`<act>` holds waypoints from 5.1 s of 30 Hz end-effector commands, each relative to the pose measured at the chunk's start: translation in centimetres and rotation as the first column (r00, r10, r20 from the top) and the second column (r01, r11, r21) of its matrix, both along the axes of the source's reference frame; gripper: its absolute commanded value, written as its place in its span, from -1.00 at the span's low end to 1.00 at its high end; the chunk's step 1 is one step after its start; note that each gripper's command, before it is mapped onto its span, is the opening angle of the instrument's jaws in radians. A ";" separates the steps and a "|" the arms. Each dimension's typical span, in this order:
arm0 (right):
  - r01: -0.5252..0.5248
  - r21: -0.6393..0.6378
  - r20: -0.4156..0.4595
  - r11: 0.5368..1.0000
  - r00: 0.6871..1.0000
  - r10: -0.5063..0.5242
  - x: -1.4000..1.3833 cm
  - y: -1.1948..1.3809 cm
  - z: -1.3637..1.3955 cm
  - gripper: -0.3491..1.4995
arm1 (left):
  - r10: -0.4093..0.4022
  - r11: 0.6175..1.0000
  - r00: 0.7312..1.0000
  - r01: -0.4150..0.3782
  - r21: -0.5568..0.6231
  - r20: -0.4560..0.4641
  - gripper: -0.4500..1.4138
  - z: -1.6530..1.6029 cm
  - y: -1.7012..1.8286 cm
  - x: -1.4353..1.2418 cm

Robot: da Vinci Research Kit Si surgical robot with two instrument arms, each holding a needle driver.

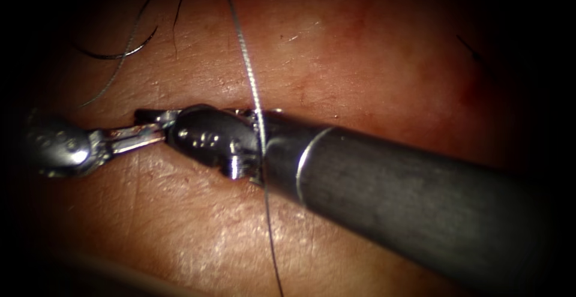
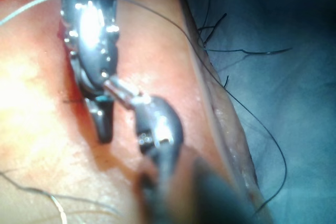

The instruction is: Wound Closure

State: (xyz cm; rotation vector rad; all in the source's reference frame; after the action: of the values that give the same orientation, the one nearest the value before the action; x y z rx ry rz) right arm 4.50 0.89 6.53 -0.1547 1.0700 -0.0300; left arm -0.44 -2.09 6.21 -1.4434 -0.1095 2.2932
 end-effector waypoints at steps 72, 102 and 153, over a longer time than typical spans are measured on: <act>-0.176 0.148 -0.137 0.973 0.971 0.196 -2.60 -0.89 -0.36 0.78 | -0.215 0.965 0.976 0.216 0.151 -0.021 0.55 0.30 0.29 1.35; -0.116 0.336 -0.038 0.935 0.990 0.136 -2.39 -0.19 -0.33 0.49 | -0.136 0.967 0.973 0.171 0.188 -0.186 -0.01 0.61 0.96 0.70; -0.065 0.323 -0.025 0.944 0.997 0.077 -2.16 -0.54 -0.16 0.38 | -0.159 0.957 0.927 0.229 0.178 -0.340 0.15 1.41 0.80 0.60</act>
State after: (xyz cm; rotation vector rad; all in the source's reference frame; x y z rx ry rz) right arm 2.25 0.38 6.32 0.0999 1.0862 0.2114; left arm 0.14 -1.20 7.53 -0.9140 -0.1017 2.2344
